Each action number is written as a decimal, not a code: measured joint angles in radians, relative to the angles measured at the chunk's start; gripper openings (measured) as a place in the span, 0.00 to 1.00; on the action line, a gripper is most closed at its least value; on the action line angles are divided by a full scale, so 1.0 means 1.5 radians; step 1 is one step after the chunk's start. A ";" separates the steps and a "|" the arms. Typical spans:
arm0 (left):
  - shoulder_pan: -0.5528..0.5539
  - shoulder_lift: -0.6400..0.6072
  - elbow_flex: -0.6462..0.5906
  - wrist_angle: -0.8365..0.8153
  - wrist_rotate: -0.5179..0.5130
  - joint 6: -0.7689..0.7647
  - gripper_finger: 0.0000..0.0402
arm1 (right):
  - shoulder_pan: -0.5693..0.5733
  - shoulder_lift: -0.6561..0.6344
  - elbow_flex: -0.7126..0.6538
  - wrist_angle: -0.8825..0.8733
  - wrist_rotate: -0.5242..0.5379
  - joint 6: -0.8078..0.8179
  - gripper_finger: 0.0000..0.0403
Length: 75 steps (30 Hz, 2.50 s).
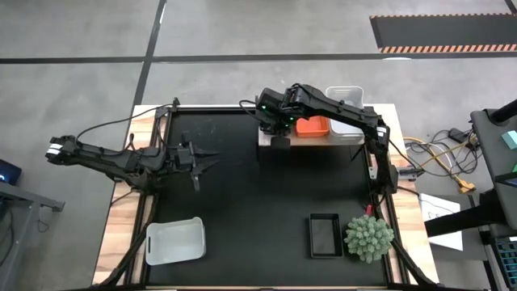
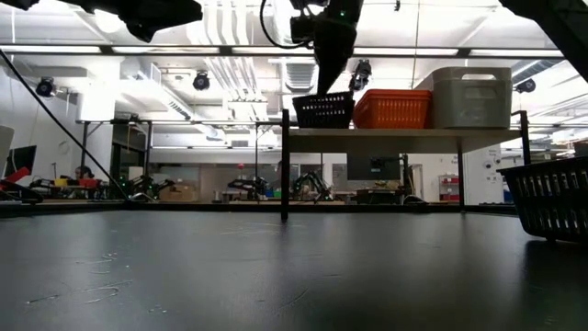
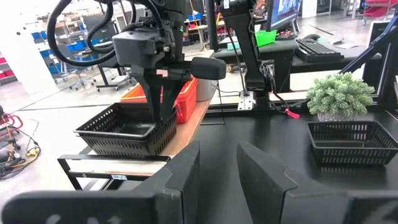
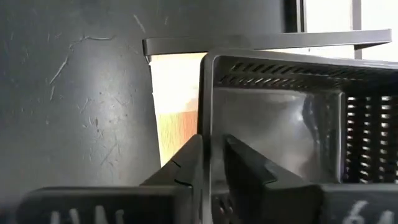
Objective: Stack baskets on shelf by color
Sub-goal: Stack the left black basket on the black basket on the shelf, then stack the white bin on the white bin on the shelf
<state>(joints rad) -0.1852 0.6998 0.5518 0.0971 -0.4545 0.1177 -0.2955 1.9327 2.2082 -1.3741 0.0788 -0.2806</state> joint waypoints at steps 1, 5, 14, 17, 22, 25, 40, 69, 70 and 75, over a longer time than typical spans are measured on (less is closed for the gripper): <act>0.000 0.000 0.000 0.000 0.000 0.000 0.23 | 0.000 0.000 0.000 -0.003 0.000 0.000 0.17; 0.000 0.000 0.000 0.000 0.000 0.000 0.23 | 0.000 0.000 0.012 -0.011 0.000 0.000 0.20; 0.000 0.003 0.000 0.022 0.000 0.017 0.23 | 0.006 0.007 0.022 0.165 -0.001 0.006 0.14; 0.000 0.003 0.001 0.024 0.000 0.019 0.23 | 0.006 0.020 0.022 0.212 -0.003 0.009 0.09; 0.000 0.003 0.001 0.024 0.000 0.033 0.23 | 0.006 0.033 0.021 0.205 -0.006 0.013 0.03; 0.000 0.003 0.001 0.024 0.000 0.036 0.23 | 0.006 0.041 0.021 0.191 -0.005 0.018 0.02; 0.000 0.004 0.001 0.030 0.000 0.036 0.23 | 0.006 0.051 0.018 0.135 0.000 0.041 0.02; 0.000 0.021 0.000 0.068 0.000 0.026 0.23 | 0.301 -0.055 -0.261 0.415 -0.003 0.021 0.02; 0.000 0.026 0.000 0.077 0.000 0.021 0.23 | 0.310 -0.055 -0.284 0.441 -0.003 0.016 0.02; 0.000 0.046 0.000 0.114 0.003 0.012 0.23 | 0.335 -0.057 -0.375 0.531 -0.031 0.016 0.02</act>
<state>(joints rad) -0.1854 0.7690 0.5518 0.2676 -0.4506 0.1359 0.2074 1.8465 1.6453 -0.5776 0.0321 -0.2565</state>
